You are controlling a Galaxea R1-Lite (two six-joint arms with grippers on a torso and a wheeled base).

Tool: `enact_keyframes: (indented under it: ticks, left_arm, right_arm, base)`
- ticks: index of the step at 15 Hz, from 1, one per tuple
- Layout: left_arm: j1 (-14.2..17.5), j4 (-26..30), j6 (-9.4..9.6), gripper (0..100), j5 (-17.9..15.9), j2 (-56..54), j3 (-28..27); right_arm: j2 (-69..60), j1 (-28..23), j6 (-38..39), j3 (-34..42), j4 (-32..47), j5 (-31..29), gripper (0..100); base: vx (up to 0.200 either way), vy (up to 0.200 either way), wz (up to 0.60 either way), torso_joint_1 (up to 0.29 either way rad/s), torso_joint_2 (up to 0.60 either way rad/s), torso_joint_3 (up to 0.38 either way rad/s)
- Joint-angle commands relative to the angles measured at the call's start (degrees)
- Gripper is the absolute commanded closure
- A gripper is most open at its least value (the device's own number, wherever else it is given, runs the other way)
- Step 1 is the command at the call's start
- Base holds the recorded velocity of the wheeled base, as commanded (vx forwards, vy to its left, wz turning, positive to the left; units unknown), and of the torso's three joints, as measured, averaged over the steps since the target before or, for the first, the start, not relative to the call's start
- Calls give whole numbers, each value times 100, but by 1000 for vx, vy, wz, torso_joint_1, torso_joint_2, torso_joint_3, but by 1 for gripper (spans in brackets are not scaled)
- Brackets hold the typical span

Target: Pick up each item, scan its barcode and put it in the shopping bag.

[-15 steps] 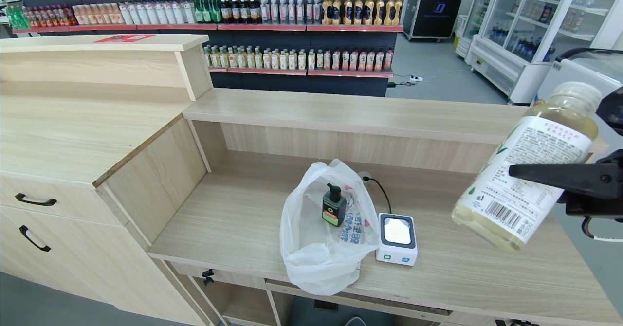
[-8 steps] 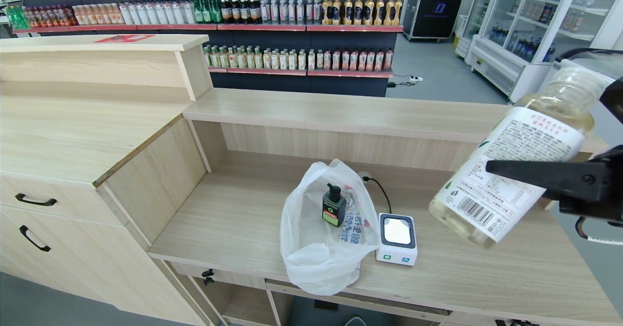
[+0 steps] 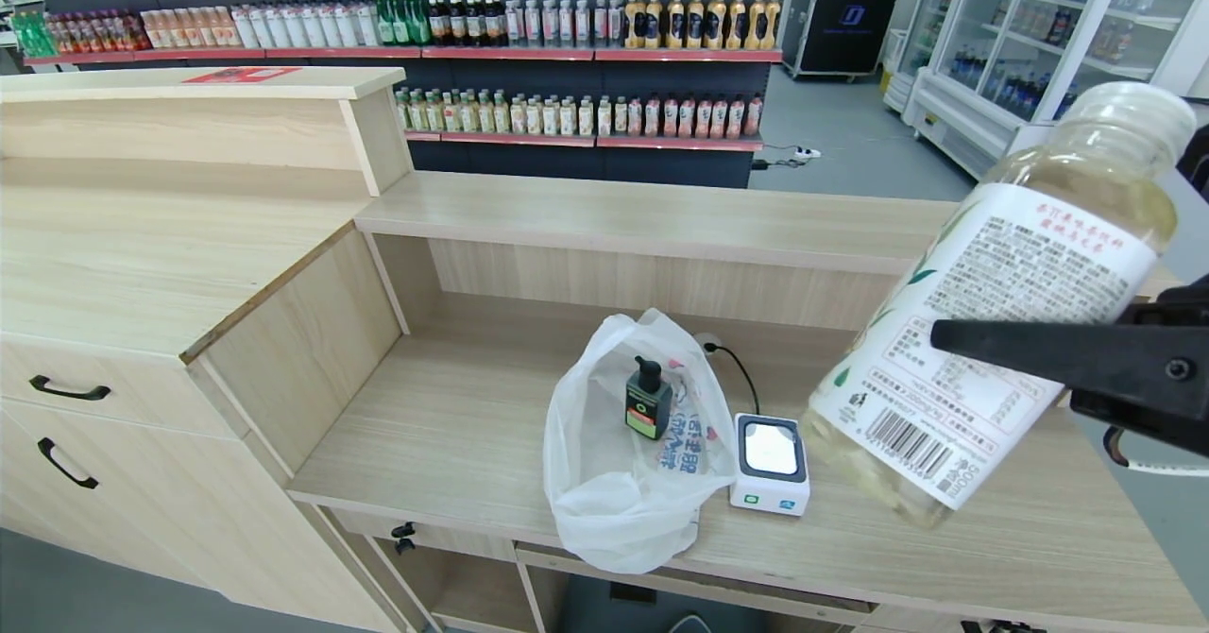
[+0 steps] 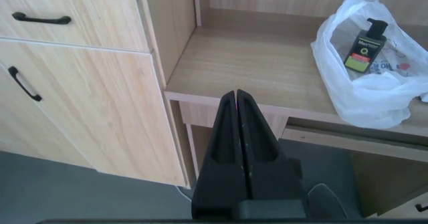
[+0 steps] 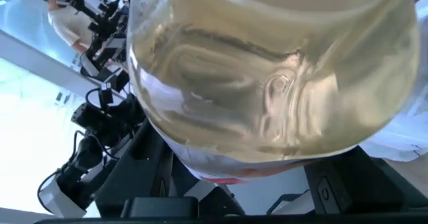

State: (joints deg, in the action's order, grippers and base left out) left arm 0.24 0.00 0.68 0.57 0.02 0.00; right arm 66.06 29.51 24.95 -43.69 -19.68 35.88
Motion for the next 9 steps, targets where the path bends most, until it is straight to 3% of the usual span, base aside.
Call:
enact_keyframes:
  ticks: [1, 9]
  left_arm:
    - [2, 0, 2, 100, 4, -2, 0]
    - [2, 0, 2, 100, 4, -2, 0]
  right_arm:
    - [82, 301, -96, -61, -1, 7, 100]
    - [126, 670, -175, -140, 16, 279, 100]
  base:
    - [0, 0, 0, 0, 0, 0]
    - [0, 0, 0, 0, 0, 0]
